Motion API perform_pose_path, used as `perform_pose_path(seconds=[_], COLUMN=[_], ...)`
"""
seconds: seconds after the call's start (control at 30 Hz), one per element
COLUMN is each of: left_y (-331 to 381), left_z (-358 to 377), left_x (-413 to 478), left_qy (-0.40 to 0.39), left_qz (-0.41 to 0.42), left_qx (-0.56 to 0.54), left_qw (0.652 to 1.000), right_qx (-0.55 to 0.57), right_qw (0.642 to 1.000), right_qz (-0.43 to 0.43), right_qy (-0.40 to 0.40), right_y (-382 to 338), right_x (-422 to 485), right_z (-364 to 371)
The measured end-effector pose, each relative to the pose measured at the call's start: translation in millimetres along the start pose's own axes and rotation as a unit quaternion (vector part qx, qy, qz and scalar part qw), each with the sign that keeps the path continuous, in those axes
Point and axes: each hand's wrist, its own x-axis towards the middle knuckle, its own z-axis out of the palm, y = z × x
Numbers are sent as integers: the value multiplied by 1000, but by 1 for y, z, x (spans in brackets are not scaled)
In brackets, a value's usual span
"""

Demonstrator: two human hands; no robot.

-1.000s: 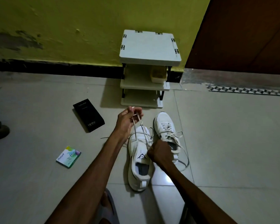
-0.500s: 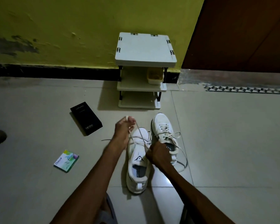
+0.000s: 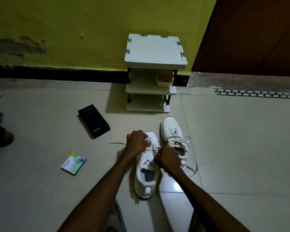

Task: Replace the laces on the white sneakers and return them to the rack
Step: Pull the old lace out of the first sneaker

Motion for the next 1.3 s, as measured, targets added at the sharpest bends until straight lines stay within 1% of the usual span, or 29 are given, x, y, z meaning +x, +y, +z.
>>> perform_pose_path(seconds=[0.03, 0.07, 0.1, 0.13, 0.17, 0.2, 0.23, 0.27, 0.3, 0.33, 0.37, 0.4, 0.43, 0.5, 0.57, 0.63, 0.7, 0.73, 0.77, 0.87, 0.9, 0.93, 0.97, 1.0, 1.03, 1.13, 1.2, 1.3], left_y=[-2, -4, -5, -6, -10, -16, -22, -27, -33, -39, -43, -44, -43, -34, -24, -16, -12, -11, -11, -11, -10, -10, -8, -8, -7, -11, -10, -4], left_z=[-8, -15, -23, -31, -37, -44, -51, -58, -62, -62, -61, -57, -54, -48, -39, -31, -23, -19, -18, -12, -8, -4, 2, 9, 15, 30, 35, 35], left_x=[1, 2, 2, 3, 6, 9, 12, 14, 15, 16, 17, 17, 15, 6, -2, -11, -16, -17, -17, -23, -26, -29, -31, -34, -37, -41, -41, -44], left_qy=[43, 85, 126, 161, 184, 198, 198, 185, 159, 119, 73, 30, -6, -40, -33, -6, 29, 25, -5, -154, -172, -164, -135, -101, -76, -38, -26, -21], left_qz=[-43, -97, -152, -196, -227, -243, -244, -233, -214, -194, -178, -165, -163, -178, -177, -170, -171, -172, -169, -158, -150, -135, -122, -110, -106, -113, -115, -107], left_qx=[-136, -282, -422, -549, -649, -702, -695, -639, -552, -451, -349, -261, -189, -72, 17, 64, 76, 70, 53, -26, -16, 21, 62, 84, 83, 71, 97, 143], left_qw=[989, 951, 885, 796, 703, 640, 646, 709, 790, 863, 917, 951, 968, 981, 984, 983, 982, 982, 984, 975, 973, 977, 981, 985, 988, 990, 988, 984], right_qx=[1, 3, 2, -1, -7, -11, -12, -14, -17, -18, -19, -23, -35, -83, -126, -164, -225, -253, -274, -306, -317, -326, -332, -332, -322, -271, -210, -87], right_qw=[1000, 1000, 1000, 1000, 1000, 1000, 1000, 1000, 1000, 1000, 999, 999, 998, 994, 986, 976, 958, 948, 940, 925, 920, 916, 913, 915, 919, 936, 951, 975], right_qz=[3, -1, -8, -15, -20, -21, -20, -18, -15, -16, -25, -38, -53, -74, -103, -138, -178, -194, -204, -225, -230, -233, -233, -228, -221, -206, -192, -155], right_qy=[0, -1, -3, -4, -5, -5, -4, -3, -1, -3, -7, -13, -15, 11, 40, 27, 5, 1, -6, -17, -20, -24, -31, -41, -51, -88, -117, -136], right_y=[0, 0, -1, -2, -4, -5, -5, -5, -5, -5, -6, -7, -7, -10, -18, -28, -36, -38, -40, -42, -43, -44, -44, -43, -43, -40, -39, -45], right_x=[1, 1, 0, -1, -2, -3, -3, -3, -2, -2, -1, 0, 1, 5, 11, 18, 25, 29, 32, 39, 41, 43, 45, 47, 49, 59, 67, 72], right_z=[-1, -2, -4, -6, -7, -8, -8, -7, -7, -7, -7, -7, -7, -6, -7, -8, -7, -7, -6, -4, -3, -1, -1, 1, 2, 4, 1, -15])
